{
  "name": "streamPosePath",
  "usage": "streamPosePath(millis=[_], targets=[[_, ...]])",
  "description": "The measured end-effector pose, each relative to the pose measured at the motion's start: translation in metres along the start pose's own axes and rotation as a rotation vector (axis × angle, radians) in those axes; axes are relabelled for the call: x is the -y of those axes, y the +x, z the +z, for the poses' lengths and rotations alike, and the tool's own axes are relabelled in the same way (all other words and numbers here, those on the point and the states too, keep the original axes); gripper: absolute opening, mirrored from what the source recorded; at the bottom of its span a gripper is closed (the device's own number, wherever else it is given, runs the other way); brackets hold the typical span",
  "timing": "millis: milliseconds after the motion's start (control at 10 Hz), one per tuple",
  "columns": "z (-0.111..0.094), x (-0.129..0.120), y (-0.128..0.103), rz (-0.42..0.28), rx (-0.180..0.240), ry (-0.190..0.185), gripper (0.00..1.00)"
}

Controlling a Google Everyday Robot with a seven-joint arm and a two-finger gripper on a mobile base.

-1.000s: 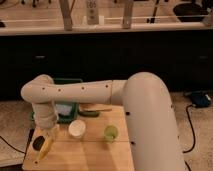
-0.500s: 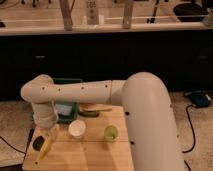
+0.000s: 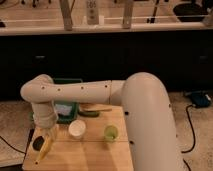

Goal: Place banana in metal cup

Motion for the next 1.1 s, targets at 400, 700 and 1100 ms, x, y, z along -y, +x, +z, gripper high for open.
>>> streamPosePath(millis=[400,700,1100], targets=[[0.002,0.021,-0.004,-0.037,-0.015,0.003,0.01],[0.009,0.041,-0.007,-0.076,-0.03,-0.005,0.01],[0.016,0.052,0.001,-0.091,-0.051,0.022,0.01]])
